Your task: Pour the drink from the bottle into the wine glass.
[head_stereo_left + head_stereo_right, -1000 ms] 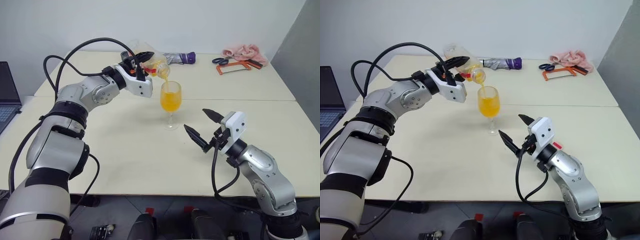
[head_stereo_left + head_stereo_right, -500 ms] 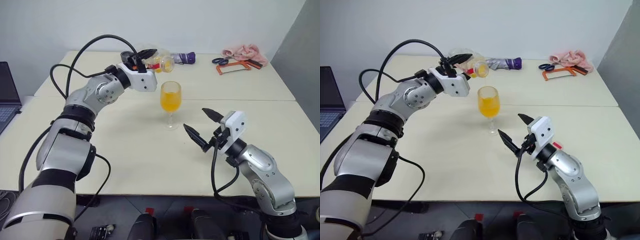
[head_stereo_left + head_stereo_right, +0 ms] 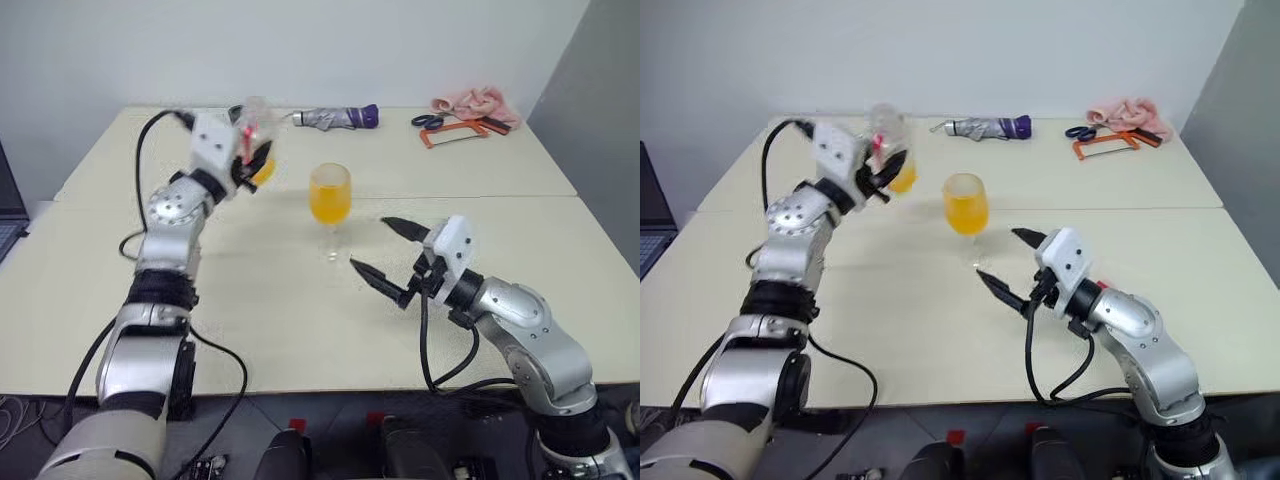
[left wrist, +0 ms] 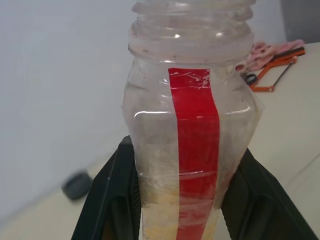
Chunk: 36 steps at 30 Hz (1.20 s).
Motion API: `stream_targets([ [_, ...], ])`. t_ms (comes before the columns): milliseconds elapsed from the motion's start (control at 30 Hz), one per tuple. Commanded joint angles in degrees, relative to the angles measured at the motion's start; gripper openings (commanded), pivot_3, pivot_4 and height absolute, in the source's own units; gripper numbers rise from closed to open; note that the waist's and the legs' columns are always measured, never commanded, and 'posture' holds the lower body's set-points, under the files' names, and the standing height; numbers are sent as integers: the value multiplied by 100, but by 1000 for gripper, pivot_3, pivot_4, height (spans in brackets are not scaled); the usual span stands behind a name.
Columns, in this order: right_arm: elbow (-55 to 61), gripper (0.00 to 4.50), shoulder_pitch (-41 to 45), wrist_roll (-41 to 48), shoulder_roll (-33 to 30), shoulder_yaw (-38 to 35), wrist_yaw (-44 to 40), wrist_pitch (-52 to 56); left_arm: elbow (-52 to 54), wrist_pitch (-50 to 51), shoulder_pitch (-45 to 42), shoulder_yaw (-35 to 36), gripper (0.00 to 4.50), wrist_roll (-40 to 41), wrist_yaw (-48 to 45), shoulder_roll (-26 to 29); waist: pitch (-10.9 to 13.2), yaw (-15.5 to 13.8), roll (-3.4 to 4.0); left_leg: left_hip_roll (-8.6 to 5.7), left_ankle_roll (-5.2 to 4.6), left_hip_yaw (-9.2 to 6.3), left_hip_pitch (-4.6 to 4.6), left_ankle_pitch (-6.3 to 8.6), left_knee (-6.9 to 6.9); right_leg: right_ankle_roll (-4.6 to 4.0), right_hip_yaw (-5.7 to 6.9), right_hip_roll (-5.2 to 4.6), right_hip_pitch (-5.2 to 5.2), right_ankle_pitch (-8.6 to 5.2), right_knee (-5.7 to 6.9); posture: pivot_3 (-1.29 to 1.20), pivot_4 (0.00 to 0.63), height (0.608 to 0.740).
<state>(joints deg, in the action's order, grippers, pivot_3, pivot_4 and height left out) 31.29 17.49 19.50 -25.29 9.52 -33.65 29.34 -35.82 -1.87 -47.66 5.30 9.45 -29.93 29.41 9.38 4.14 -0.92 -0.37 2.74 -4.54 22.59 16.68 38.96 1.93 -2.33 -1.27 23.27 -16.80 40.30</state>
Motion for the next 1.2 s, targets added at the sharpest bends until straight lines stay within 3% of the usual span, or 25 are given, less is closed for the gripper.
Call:
stream_targets([
  [33, 14, 4500, 332, -150, -181, 370, -184, 290, 595, 895, 380, 505, 1671, 484, 26, 161, 0, 33, -1, 1, 0, -4, -1, 0, 0, 0, 3, 0, 0, 0, 7, 0, 150, 740],
  [167, -239, 4500, 674, -229, -51, 548, -171, 386, 869, 1430, 811, 834, 1671, 775, 22, 237, -6, -5, -12, 1, 0, -11, 4, 0, 5, -1, 10, -3, 0, 0, 9, 0, 150, 740],
  [567, -577, 4500, 1158, -290, 327, 766, -200, 457, 894, 1266, 1311, 928, 1671, 579, 109, 263, -11, -99, -19, 2, 1, -7, 1, -1, 6, -1, 5, -15, -1, 0, 10, 0, 150, 740],
  [800, -533, 4500, 1151, -235, 364, 748, -244, 497, 1038, 1171, 1506, 1030, 3947, 690, 80, 203, -11, -94, -19, 3, -1, -6, -1, 0, 5, -1, 4, -13, -1, 0, 10, 0, 150, 740],
  [867, -504, 4500, 1113, -176, 374, 729, -277, 529, 1151, 1113, 1606, 1039, 4420, 689, 110, 189, -11, -95, -19, 3, -4, -7, -1, 2, 5, -1, 5, -13, -1, 0, 10, 0, 150, 740],
  [1067, -511, 4500, 806, -192, 278, 666, -406, 314, 1636, 1009, 2006, 1078, 4420, 666, 277, 114, -12, -103, -20, 7, -16, -8, -1, 9, 5, -1, 4, -15, -1, 0, 8, 0, 150, 740],
  [1200, -671, 4500, 4, -361, 174, 461, -418, -486, 2161, 1047, 2524, 1203, 4420, 704, 444, 30, -13, -114, -22, 9, -18, -7, -1, 10, 2, -1, 3, -20, -2, 0, 5, 0, 150, 740],
])
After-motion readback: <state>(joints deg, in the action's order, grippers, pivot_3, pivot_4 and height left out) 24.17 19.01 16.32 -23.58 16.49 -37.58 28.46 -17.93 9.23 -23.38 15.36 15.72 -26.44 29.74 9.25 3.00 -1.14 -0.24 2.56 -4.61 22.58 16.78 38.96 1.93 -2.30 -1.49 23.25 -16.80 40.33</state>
